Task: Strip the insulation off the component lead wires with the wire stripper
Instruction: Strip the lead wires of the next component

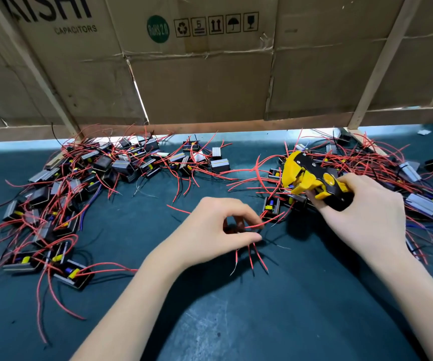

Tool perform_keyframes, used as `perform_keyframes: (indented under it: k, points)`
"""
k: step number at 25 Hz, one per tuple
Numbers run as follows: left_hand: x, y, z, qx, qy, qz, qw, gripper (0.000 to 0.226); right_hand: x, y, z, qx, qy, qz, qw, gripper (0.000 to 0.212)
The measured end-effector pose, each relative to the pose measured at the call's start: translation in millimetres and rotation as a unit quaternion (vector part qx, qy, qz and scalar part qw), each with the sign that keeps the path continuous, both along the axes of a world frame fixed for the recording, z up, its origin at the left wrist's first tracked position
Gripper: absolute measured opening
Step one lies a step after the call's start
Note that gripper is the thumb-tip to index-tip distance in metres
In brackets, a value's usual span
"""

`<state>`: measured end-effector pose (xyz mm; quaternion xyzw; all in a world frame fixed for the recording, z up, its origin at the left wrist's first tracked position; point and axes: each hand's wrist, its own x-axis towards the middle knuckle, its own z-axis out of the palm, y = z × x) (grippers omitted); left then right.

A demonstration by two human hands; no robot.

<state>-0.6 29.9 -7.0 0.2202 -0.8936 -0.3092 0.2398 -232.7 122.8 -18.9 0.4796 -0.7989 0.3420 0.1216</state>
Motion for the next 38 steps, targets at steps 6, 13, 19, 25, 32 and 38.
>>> perform_keyframes:
  k: [6,13,19,25,32,38]
  points:
    - [-4.7,-6.9,-8.3,0.051,0.09,0.12,0.987,0.054,-0.9,-0.6,-1.2,-0.001,-0.002,0.004,1.0,0.034]
    - [5.8,-19.9,-7.7,-0.194,-0.142,0.07,0.968,0.031,-1.5,-1.7,-2.3,-0.001,-0.002,0.004,1.0,0.033]
    - [9.7,-10.2,4.2,-0.011,-0.039,0.001,0.999,0.034,-2.2,-2.3,-2.7,0.005,0.01,-0.002,1.0,0.034]
    - [-6.2,2.5,-3.4,0.035,0.032,0.012,0.999,0.008,-5.9,-4.7,-8.1,0.017,0.046,-0.023,0.999,0.038]
    - [-7.0,-0.8,-8.7,0.094,0.029,0.041,0.994,0.015,-6.6,-6.0,-17.5,0.049,0.197,-0.073,0.976,0.049]
    - [-12.9,4.0,-11.9,0.111,0.026,0.059,0.992,0.019,4.6,-10.0,-21.0,0.034,0.209,-0.055,0.976,0.043]
